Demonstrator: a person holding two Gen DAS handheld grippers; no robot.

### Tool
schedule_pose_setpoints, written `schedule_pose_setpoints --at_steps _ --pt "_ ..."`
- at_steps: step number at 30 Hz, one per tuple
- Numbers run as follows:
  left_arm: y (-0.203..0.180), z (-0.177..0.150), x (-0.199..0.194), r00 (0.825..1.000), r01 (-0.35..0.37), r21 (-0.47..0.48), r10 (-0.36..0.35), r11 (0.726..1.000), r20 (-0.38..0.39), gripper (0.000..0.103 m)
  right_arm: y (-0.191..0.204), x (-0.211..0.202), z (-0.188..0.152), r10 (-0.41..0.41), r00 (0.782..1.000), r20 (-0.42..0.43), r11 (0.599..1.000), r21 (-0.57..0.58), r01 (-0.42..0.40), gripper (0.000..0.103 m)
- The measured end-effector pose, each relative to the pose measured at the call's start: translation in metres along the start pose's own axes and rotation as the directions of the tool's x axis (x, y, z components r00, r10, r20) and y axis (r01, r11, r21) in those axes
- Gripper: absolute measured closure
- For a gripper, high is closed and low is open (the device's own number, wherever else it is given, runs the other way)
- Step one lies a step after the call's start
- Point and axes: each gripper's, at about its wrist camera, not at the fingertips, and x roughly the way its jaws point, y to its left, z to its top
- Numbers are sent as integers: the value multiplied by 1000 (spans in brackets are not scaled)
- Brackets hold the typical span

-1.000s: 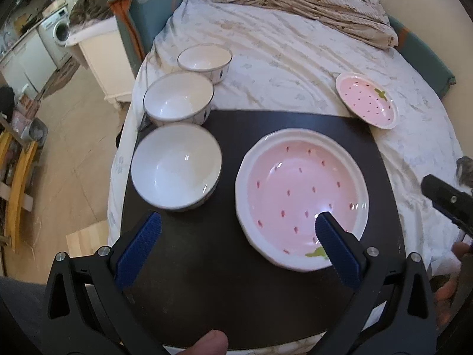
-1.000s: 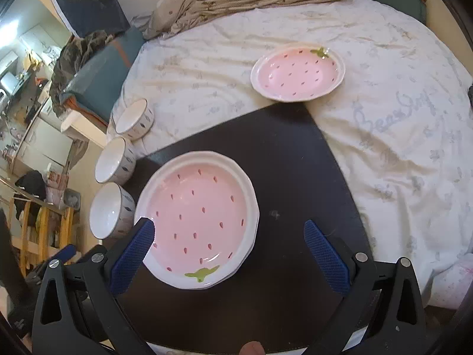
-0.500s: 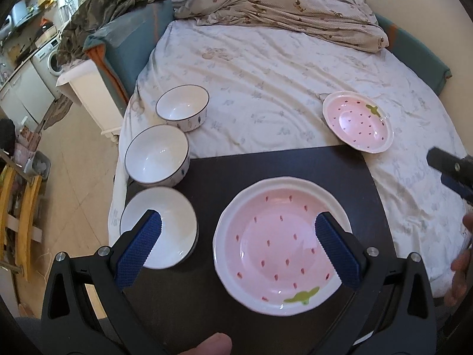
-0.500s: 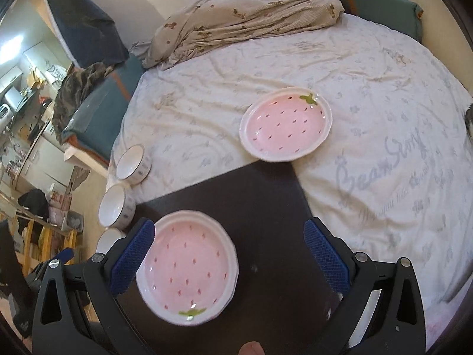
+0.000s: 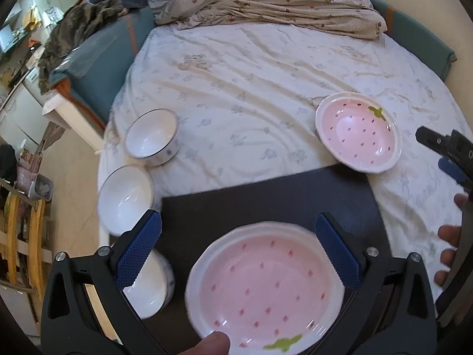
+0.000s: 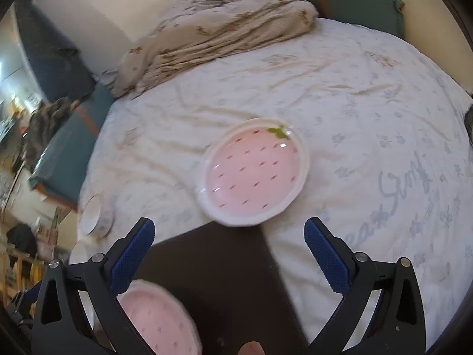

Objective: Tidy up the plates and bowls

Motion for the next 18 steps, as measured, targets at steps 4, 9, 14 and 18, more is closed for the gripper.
schedule_pose_setpoints --at_steps 4,9,14,18 --pt "-12 28 19 1000 19 -15 -19 1000 -19 0 -30 23 17 -5 999 -49 991 134 11 0" --pt "-29 49 48 998 13 -5 -13 1000 -56 0 -75 59 22 54 981 -187 936 352 15 1" --pt "-37 52 71 995 24 -24 -27 999 -101 0 -87 101 17 173 947 -271 905 424 -44 28" --pt "-40 49 83 990 48 -21 -50 999 -129 0 -85 127 14 203 928 -313 897 439 -48 58"
